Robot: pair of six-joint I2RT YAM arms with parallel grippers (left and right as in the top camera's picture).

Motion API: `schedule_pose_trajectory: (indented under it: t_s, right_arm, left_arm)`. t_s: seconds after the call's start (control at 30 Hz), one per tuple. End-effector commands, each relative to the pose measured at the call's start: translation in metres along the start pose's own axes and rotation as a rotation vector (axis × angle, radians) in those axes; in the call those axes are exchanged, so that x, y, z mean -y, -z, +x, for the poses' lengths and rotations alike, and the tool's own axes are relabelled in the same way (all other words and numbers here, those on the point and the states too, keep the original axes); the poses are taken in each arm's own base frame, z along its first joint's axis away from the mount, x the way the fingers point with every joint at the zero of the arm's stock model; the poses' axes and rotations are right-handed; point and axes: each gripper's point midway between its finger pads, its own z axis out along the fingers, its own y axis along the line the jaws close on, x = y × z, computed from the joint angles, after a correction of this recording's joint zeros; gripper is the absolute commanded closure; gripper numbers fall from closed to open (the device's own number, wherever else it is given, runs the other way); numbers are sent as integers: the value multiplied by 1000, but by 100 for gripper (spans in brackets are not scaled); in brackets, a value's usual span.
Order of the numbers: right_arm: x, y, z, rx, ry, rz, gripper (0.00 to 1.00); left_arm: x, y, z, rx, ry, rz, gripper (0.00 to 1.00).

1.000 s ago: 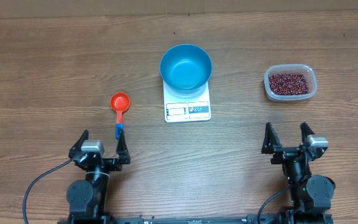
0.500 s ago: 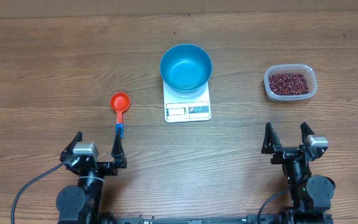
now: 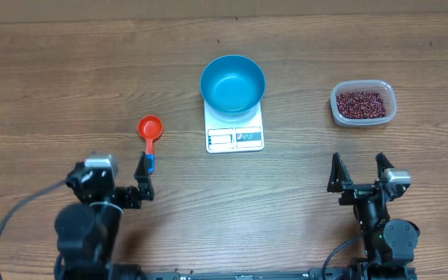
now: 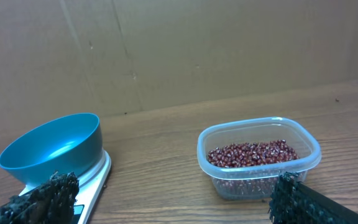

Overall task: Scoop item into bowl and weigh 150g on scale
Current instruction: 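Move the left gripper over the red scoop's cup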

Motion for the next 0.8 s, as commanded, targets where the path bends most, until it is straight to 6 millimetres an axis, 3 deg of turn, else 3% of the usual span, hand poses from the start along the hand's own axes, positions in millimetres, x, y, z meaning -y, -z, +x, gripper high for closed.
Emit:
schedule_pose_trajectory:
  t_s: [0.0, 0.33, 0.77]
  right_arm:
    - [1, 0, 2, 3, 4, 6, 0]
    - [1, 0, 2, 3, 4, 6, 0]
    - [1, 0, 2, 3, 4, 6, 0]
  left_arm:
    - [-2, -8, -21, -62, -29, -21, 0]
    - [-2, -39, -33, -328, -79, -22, 0]
    - [5, -83, -23, -604, -94, 40, 0]
